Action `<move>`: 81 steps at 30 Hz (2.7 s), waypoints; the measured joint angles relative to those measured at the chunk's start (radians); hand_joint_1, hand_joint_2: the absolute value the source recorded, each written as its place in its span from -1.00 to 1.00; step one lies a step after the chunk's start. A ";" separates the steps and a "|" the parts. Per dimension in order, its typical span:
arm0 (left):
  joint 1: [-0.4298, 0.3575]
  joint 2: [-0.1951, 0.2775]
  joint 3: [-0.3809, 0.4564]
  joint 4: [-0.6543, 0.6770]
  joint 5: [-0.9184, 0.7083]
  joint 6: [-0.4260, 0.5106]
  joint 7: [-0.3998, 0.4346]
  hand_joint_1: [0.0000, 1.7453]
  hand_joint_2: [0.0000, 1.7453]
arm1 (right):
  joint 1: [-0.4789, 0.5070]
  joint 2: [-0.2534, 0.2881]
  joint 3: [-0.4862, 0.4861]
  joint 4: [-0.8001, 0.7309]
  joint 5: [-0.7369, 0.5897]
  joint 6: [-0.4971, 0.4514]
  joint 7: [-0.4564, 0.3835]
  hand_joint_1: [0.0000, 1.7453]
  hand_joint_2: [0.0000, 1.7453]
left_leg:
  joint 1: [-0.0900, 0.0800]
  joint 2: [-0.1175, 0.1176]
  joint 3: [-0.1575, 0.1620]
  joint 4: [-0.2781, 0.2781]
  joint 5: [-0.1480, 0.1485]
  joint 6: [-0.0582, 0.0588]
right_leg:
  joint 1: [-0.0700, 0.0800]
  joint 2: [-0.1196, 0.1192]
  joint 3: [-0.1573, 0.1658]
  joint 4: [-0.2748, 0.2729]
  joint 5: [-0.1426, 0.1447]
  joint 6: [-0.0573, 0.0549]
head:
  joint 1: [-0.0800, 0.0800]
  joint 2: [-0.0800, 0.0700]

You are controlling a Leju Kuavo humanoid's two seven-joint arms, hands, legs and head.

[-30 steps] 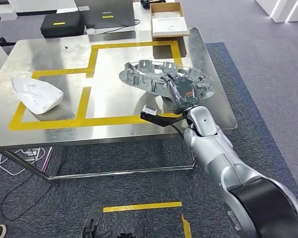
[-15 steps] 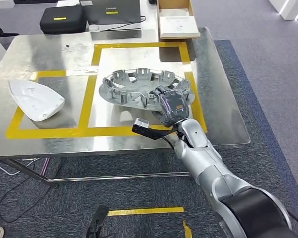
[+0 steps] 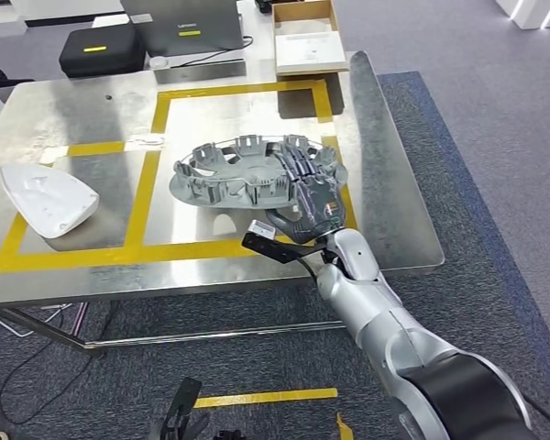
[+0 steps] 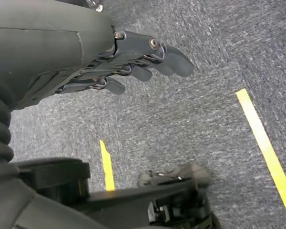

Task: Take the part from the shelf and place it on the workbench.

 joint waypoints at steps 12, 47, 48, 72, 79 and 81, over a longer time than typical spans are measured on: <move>0.007 0.019 0.027 0.000 0.031 -0.023 0.043 -1.00 -1.00 | -0.050 0.036 -0.014 -0.121 -0.470 0.530 -0.065 -1.00 -1.00 | -0.017 0.001 0.122 -0.249 0.096 0.054 | 0.004 -0.009 -0.054 0.208 -0.149 0.021 | 0.003 0.000; 0.103 0.075 0.207 0.000 0.186 -0.026 -0.101 -1.00 -1.00 | 0.761 -0.057 -0.034 -1.004 -0.882 0.450 -0.250 -1.00 -1.00 | -0.002 -0.009 0.132 -0.201 0.053 0.046 | 0.005 -0.020 0.076 0.108 -0.077 0.051 | 0.006 0.000; 0.103 0.074 0.213 0.000 0.193 -0.027 -0.109 -1.00 -1.00 | 0.796 -0.052 -0.066 -1.012 -0.888 0.424 -0.256 -1.00 -1.00 | -0.004 -0.009 0.125 -0.198 0.059 0.043 | 0.006 -0.023 0.132 0.034 -0.072 0.047 | 0.006 0.000; 0.105 0.062 0.274 0.000 0.222 -0.110 -0.120 -1.00 -1.00 | 0.816 -0.088 -0.807 0.047 -0.760 0.267 0.234 -1.00 -1.00 | -0.002 -0.011 0.232 -0.215 -0.022 0.055 | -0.003 -0.028 -0.019 0.079 -0.079 0.055 | 0.006 0.000; 0.106 0.062 0.274 0.000 0.226 -0.142 -0.132 -1.00 -1.00 | 0.807 -0.088 -0.824 0.090 -0.756 0.256 0.340 -1.00 -1.00 | -0.017 -0.007 0.180 -0.213 0.016 0.065 | -0.001 -0.027 -0.050 0.281 -0.172 0.050 | 0.006 0.000; 0.106 0.061 0.275 0.000 0.234 -0.153 -0.164 -1.00 -1.00 | 0.802 -0.083 -0.832 0.104 -0.752 0.229 0.355 -1.00 -1.00 | -0.019 -0.005 0.157 -0.212 0.042 0.059 | 0.008 -0.027 0.077 0.113 -0.124 0.036 | 0.006 0.000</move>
